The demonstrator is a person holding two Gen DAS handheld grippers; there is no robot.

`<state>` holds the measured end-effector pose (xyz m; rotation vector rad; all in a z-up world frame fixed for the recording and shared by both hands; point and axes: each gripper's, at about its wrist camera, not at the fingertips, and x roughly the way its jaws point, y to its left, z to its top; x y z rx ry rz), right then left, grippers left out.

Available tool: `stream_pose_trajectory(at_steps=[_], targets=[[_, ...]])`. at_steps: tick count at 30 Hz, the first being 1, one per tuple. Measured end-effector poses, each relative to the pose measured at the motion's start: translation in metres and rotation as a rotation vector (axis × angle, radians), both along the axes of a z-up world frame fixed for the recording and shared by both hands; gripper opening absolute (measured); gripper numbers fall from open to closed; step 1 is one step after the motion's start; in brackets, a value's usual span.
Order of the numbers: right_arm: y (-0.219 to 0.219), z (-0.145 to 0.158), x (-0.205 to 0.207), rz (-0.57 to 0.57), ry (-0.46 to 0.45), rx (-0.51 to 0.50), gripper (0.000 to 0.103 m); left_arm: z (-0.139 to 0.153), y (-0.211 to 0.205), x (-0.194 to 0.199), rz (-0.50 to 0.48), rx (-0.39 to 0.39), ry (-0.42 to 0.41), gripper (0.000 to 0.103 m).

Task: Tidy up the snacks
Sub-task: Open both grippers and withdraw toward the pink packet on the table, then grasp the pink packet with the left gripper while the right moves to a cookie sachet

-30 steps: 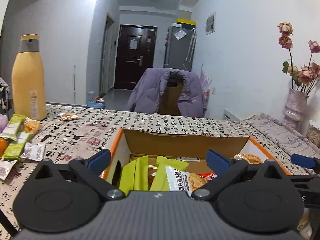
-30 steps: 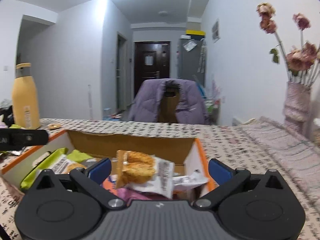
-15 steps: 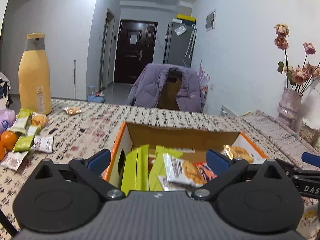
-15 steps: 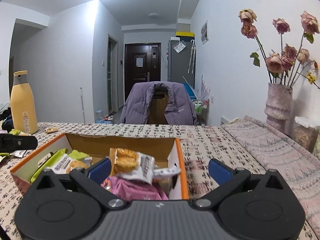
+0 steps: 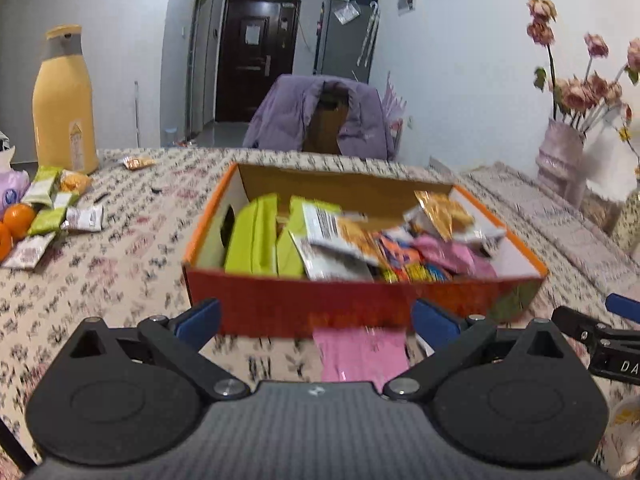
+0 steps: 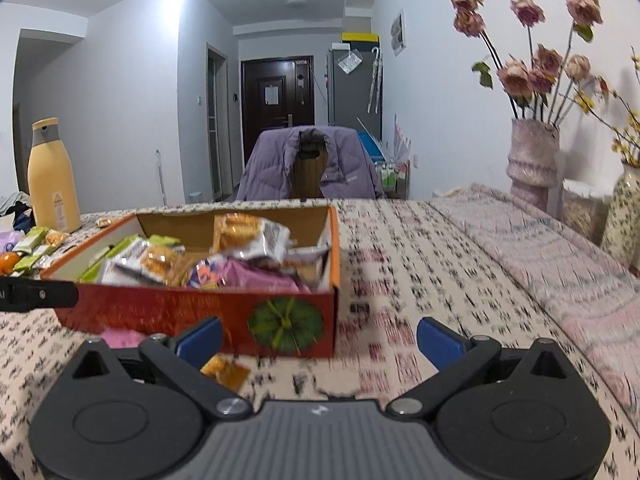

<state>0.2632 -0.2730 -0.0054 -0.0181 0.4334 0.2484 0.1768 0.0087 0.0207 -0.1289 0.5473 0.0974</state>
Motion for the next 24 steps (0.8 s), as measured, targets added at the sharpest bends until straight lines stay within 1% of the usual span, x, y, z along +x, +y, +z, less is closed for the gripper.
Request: stream_pose_trajectory(at_steps=[5,8,13,14,16,18,20,21,22,24], targets=[[-0.014,-0.011,-0.012,-0.009,0.036,0.022,0.103,-0.017,-0.017,0.001,-0.029,0.016,0.071,0.103],[-0.022,-0.019,-0.016,-0.016,0.063,0.031,0.103,-0.028,-0.023,0.004,-0.028,0.009,0.095,0.103],[-0.031,-0.028,-0.018,-0.027,0.085,0.032,0.103,-0.042,-0.033,0.013,-0.016,0.038,0.14,0.102],[-0.032,-0.029,-0.018,-0.032,0.085,0.033,0.103,-0.043,-0.035,0.015,-0.018,0.041,0.141,0.101],[-0.034,-0.032,-0.017,-0.052,0.078,0.029,0.103,-0.045,-0.038,0.018,-0.02,0.052,0.153,0.089],[-0.035,-0.034,-0.015,-0.059,0.073,0.029,0.103,-0.048,-0.039,0.021,-0.019,0.057,0.163,0.085],[-0.036,-0.034,-0.013,-0.049,0.075,0.037,0.103,-0.05,-0.04,0.022,-0.019,0.063,0.168,0.079],[-0.036,-0.035,-0.013,-0.044,0.074,0.038,0.103,-0.05,-0.042,0.022,-0.024,0.072,0.166,0.074],[-0.036,-0.035,-0.013,-0.042,0.076,0.039,0.103,-0.05,-0.043,0.022,-0.034,0.078,0.161,0.065],[-0.035,-0.035,-0.012,-0.037,0.085,0.041,0.103,-0.05,-0.047,0.021,-0.058,0.091,0.152,0.063]])
